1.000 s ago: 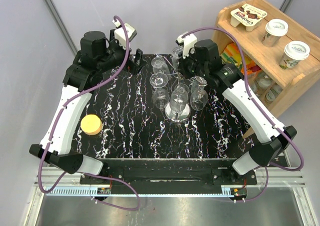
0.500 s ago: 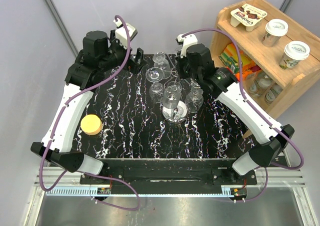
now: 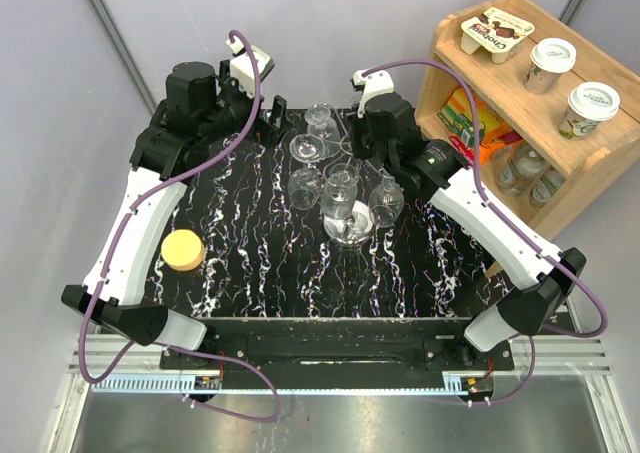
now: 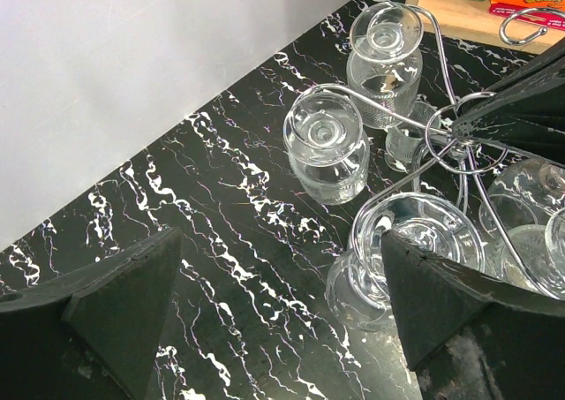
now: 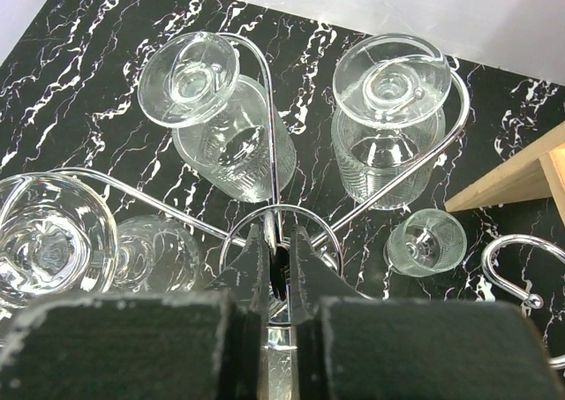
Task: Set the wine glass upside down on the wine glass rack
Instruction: Adjust the wine rack at the center of the board.
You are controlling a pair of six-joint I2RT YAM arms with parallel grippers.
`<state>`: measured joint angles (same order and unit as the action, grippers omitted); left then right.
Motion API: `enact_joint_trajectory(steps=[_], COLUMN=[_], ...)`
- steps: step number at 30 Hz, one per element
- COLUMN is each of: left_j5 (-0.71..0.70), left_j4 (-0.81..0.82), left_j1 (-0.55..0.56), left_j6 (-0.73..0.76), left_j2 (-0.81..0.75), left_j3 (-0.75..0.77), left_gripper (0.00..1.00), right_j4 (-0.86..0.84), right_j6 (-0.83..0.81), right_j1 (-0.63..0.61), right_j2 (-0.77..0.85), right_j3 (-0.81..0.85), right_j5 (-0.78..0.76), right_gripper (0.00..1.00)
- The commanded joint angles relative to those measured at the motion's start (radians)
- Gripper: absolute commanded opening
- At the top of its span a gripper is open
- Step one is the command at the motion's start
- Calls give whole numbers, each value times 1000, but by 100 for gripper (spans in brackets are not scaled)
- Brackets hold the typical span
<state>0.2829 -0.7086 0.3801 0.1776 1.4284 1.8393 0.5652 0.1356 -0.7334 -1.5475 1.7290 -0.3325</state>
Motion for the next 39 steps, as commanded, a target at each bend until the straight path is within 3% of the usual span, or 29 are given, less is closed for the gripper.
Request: enact_joint_trajectory(steps=[1, 9, 16, 25, 31, 39], left_j5=[-17, -18, -11, 23, -143, -278], left_j4=[35, 35, 35, 31, 8, -45], left_j1=[-3, -3, -4, 19, 204, 351], left_j6=[-4, 5, 3, -84, -95, -216], left_j2=[-33, -39, -39, -3, 59, 200], left_j3=[-3, -9, 3, 60, 121, 284], left_gripper=[98, 98, 98, 98, 97, 95], right_j4=[-91, -100, -97, -109, -206, -255], right_j6=[118, 58, -17, -172, -315, -343], right_j1=[-26, -57, -61, -60, -34, 146], right_j2=[-26, -30, 16, 138, 191, 257], right_j3=[12, 6, 21, 17, -20, -25], right_j5=[29, 21, 6, -69, -218, -258], right_gripper=[15, 47, 61, 72, 76, 80])
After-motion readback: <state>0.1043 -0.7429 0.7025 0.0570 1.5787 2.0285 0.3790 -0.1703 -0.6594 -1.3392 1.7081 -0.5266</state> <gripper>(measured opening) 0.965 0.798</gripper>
